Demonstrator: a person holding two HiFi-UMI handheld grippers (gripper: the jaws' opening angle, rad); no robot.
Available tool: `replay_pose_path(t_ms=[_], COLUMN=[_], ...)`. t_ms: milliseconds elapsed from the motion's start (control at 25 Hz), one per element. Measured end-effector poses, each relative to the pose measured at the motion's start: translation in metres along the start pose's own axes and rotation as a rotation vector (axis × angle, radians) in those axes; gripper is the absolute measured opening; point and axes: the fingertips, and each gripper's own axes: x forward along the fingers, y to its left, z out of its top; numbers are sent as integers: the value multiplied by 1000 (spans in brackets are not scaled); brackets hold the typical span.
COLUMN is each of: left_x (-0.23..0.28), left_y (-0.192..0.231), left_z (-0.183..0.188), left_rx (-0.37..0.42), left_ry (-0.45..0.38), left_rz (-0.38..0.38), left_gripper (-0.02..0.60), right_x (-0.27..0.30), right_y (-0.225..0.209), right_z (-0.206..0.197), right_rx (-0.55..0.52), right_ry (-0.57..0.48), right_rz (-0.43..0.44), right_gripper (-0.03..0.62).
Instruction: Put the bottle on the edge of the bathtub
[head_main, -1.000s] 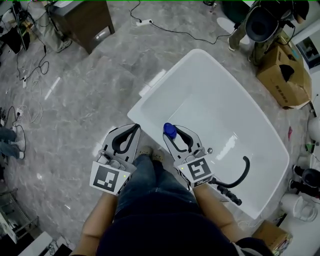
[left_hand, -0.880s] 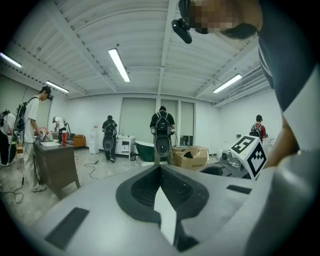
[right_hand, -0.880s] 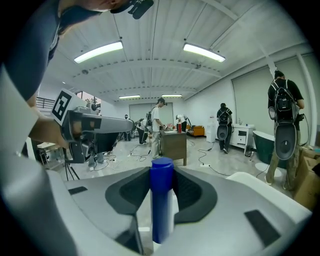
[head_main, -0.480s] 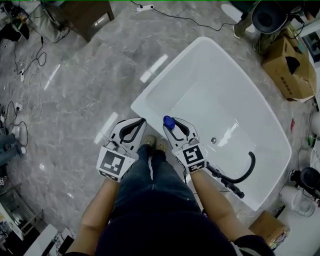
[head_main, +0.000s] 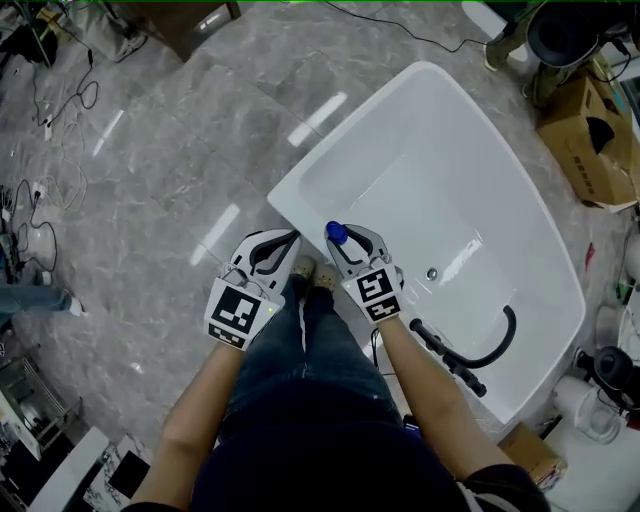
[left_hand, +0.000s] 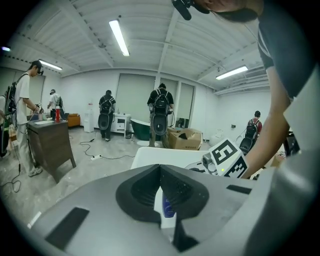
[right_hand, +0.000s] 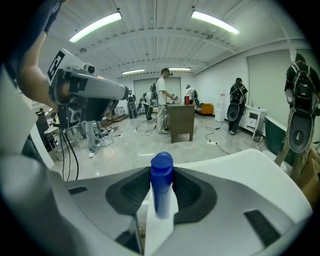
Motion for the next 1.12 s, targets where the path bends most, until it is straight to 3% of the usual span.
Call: replay_pose_path(t_ms=[280, 1120], left_x=[-2, -5], left_y=[-3, -10], left_z=[-7, -8], left_rx=[-12, -7], left_ry=[8, 17], left_rz=[12, -10], left_gripper=[23, 23], right_x=[20, 13], right_y=[8, 22], right_z=[-16, -38], right_rx=[-66, -91], right_ry=[38, 86], right_rz=[42, 94], right_gripper=[149, 150])
